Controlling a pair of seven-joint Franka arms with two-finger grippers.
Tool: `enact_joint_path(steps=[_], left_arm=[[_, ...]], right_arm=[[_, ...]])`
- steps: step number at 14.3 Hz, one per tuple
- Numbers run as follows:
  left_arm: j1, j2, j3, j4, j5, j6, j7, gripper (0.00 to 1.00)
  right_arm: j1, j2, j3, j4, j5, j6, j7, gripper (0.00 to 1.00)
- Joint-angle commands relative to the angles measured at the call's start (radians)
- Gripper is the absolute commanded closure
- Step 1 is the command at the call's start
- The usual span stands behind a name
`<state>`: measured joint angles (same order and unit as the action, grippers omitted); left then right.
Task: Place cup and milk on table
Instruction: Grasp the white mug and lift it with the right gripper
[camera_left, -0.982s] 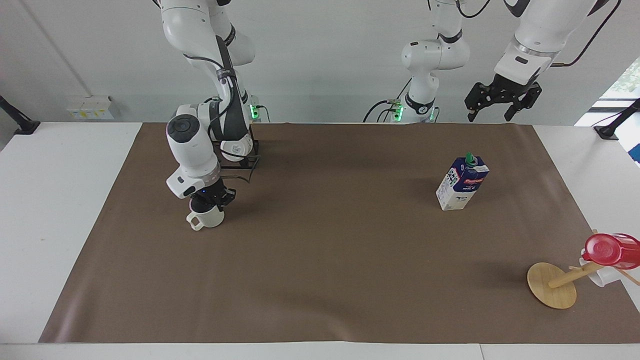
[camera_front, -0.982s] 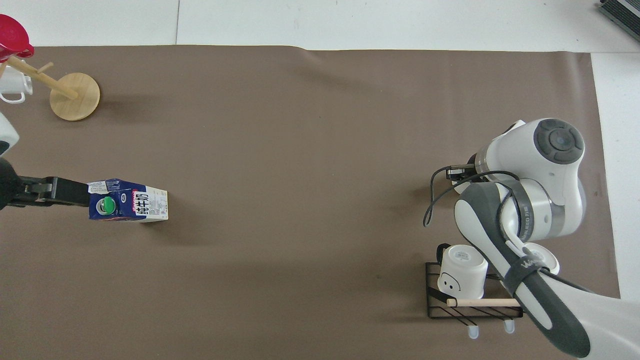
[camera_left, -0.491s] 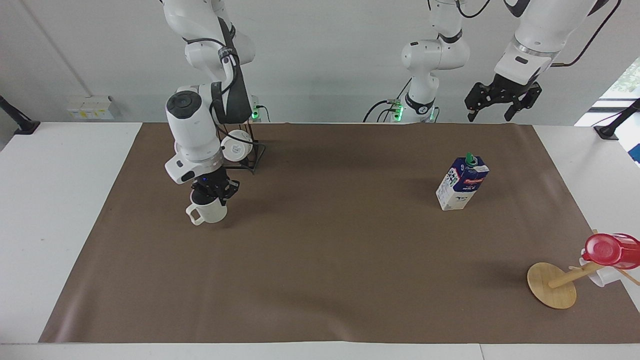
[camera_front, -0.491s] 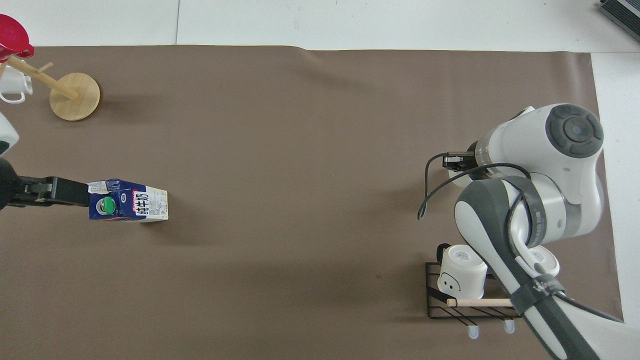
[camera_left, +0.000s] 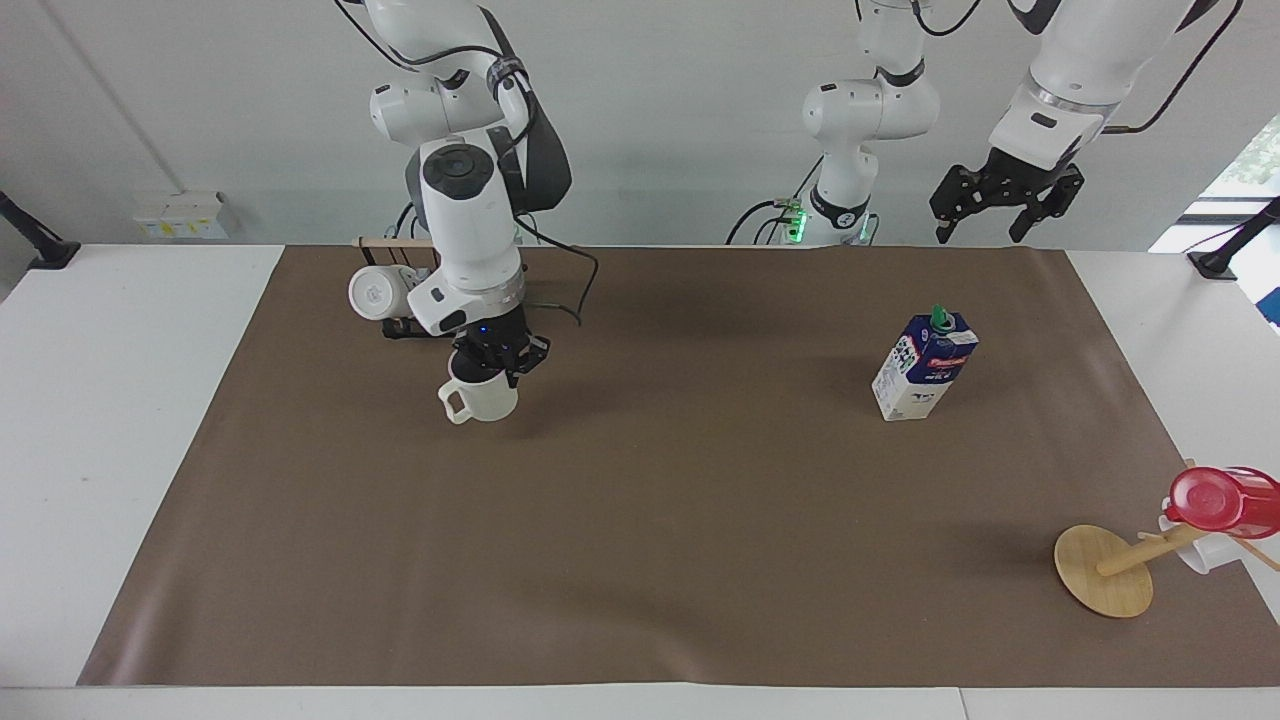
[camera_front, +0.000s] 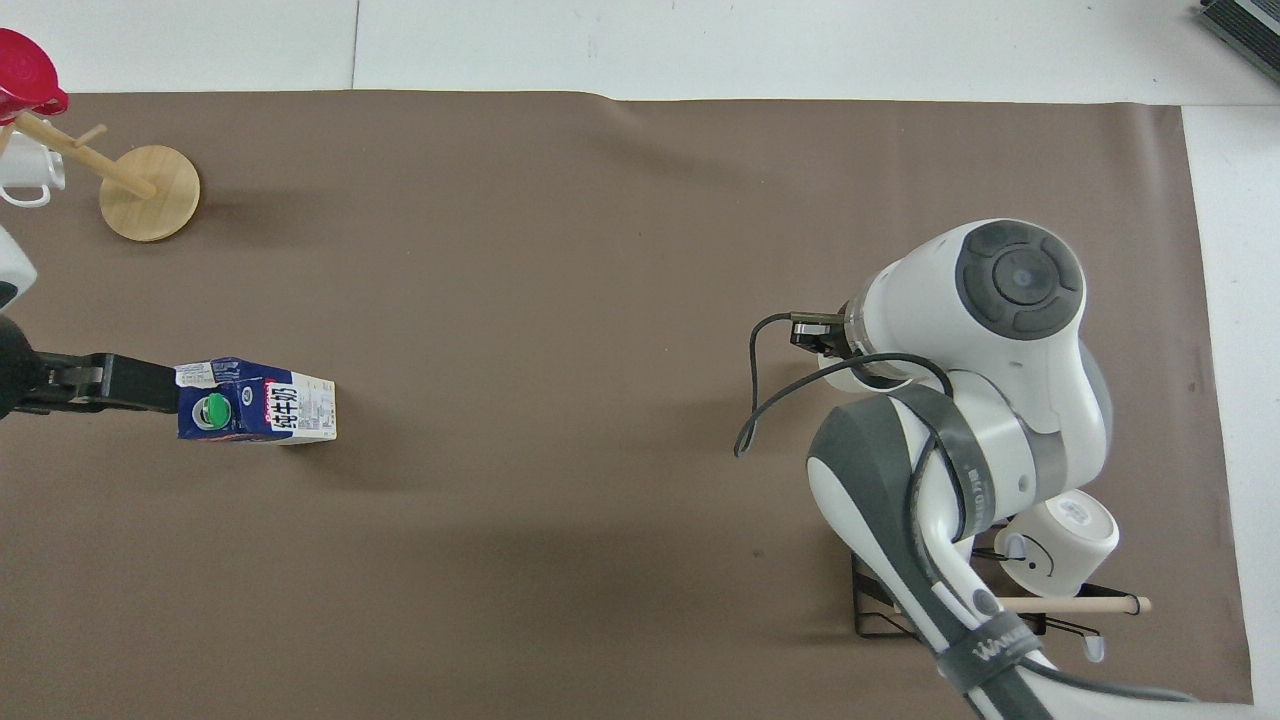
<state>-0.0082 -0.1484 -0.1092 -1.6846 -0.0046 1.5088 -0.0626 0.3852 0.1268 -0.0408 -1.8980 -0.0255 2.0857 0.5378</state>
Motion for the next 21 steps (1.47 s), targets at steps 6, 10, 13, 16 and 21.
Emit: enact_joint_path(steps=[6,10,13,16,21], left_arm=[[0.014,-0.007,0.005,0.003,0.003,-0.007,-0.003,0.0],[0.013,-0.007,0.003,0.002,0.003,-0.004,-0.005,0.0],[0.01,-0.005,0.003,0.005,0.003,0.002,-0.002,0.0],[0.004,-0.005,0.002,0.005,0.003,0.002,0.009,0.0],[0.005,-0.008,0.002,-0.009,0.003,0.022,0.012,0.0]], right_arm=[[0.151,0.053,0.012,0.022,0.012,0.039,0.192,1.0],[0.221,0.103,0.012,0.019,0.01,0.095,0.272,1.0],[0.264,0.154,0.012,0.016,0.01,0.154,0.402,1.0],[0.265,0.149,0.012,0.004,0.01,0.155,0.415,1.0],[0.285,0.162,0.012,-0.009,-0.004,0.183,0.439,1.0]])
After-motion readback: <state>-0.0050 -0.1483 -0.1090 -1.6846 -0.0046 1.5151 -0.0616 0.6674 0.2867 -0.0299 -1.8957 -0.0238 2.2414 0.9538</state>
